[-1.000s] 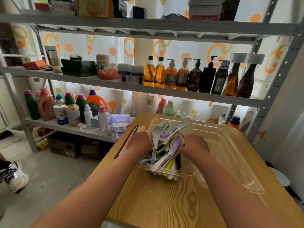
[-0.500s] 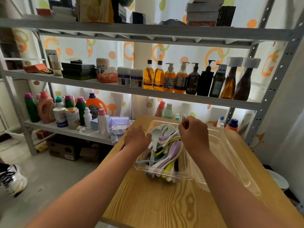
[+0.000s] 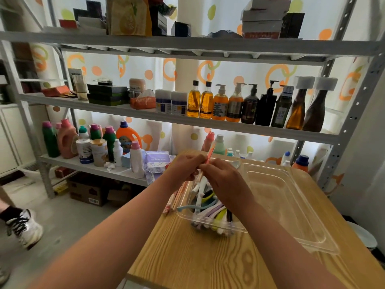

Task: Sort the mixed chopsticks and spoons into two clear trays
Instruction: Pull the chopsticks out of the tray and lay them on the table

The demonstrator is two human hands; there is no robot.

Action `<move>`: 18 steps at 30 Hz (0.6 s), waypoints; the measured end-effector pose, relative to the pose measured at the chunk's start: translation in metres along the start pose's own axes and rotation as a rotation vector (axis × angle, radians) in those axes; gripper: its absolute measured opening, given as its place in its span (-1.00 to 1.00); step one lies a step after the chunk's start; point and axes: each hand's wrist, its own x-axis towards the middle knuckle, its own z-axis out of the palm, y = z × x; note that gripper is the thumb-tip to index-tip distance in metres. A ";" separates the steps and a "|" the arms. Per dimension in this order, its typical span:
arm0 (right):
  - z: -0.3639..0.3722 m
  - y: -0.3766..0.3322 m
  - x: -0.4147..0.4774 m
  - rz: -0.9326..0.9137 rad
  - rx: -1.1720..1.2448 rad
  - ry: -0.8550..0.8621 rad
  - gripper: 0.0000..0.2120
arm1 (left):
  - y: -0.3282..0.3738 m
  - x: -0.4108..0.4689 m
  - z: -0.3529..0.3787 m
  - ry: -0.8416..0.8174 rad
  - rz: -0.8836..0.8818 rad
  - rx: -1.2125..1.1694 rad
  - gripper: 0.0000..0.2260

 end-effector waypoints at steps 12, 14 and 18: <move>0.007 0.001 -0.002 0.176 0.123 -0.087 -0.75 | -0.025 0.007 -0.024 0.287 -0.127 0.188 -0.84; 0.008 0.005 -0.004 0.248 0.132 -0.116 -0.74 | -0.036 0.008 -0.031 0.309 -0.192 0.263 -0.83; 0.011 0.011 -0.008 0.371 0.100 -0.147 -0.76 | -0.056 0.008 -0.039 0.325 -0.268 0.498 -0.76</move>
